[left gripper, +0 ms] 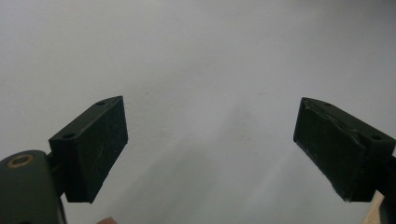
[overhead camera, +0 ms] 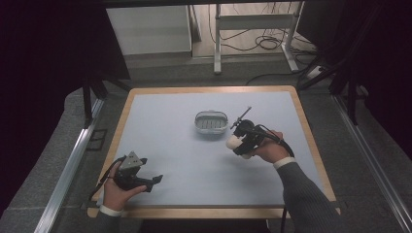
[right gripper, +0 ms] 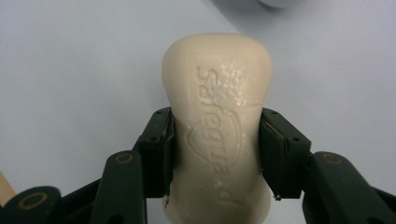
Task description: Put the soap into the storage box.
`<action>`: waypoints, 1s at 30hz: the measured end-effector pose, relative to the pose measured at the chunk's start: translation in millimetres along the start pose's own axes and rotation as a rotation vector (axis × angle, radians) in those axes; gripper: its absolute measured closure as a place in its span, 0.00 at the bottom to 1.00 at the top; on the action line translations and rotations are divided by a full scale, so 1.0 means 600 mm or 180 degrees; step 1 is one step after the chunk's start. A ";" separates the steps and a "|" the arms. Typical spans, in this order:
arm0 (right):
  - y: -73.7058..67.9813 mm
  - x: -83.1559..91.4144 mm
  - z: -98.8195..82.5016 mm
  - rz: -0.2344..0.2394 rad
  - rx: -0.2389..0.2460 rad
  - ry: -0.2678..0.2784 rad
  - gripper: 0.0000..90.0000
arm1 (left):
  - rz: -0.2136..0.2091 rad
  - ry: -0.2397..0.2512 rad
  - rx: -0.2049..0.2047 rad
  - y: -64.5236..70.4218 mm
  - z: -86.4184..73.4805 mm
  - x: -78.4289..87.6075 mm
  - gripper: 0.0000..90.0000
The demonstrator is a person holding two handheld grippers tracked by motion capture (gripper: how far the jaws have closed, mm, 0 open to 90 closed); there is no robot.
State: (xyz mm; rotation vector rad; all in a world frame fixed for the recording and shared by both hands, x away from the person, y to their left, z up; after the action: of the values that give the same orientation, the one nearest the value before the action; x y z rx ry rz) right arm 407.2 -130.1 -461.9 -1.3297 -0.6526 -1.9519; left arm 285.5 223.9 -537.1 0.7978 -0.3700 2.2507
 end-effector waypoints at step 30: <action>0.026 0.008 0.050 0.0016 0.0057 0.0118 0.55 | -0.0022 -0.0009 -0.0037 0.004 0.003 0.000 0.12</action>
State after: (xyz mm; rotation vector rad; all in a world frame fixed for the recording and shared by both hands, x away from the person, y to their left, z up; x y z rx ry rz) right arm 435.7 -119.9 -446.2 -1.2802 -0.6470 -1.9577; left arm 284.5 221.4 -535.8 0.7952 -0.3808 2.2392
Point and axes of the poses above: each handheld gripper's, and its own axes: x roughly backward along the jaws, z roughly out of its top, y roughly to its right, the point moved 3 cm from there along -x, roughly forward along the jaws, and after that the axes turned 6 degrees about -x, right-handed, at the moved point
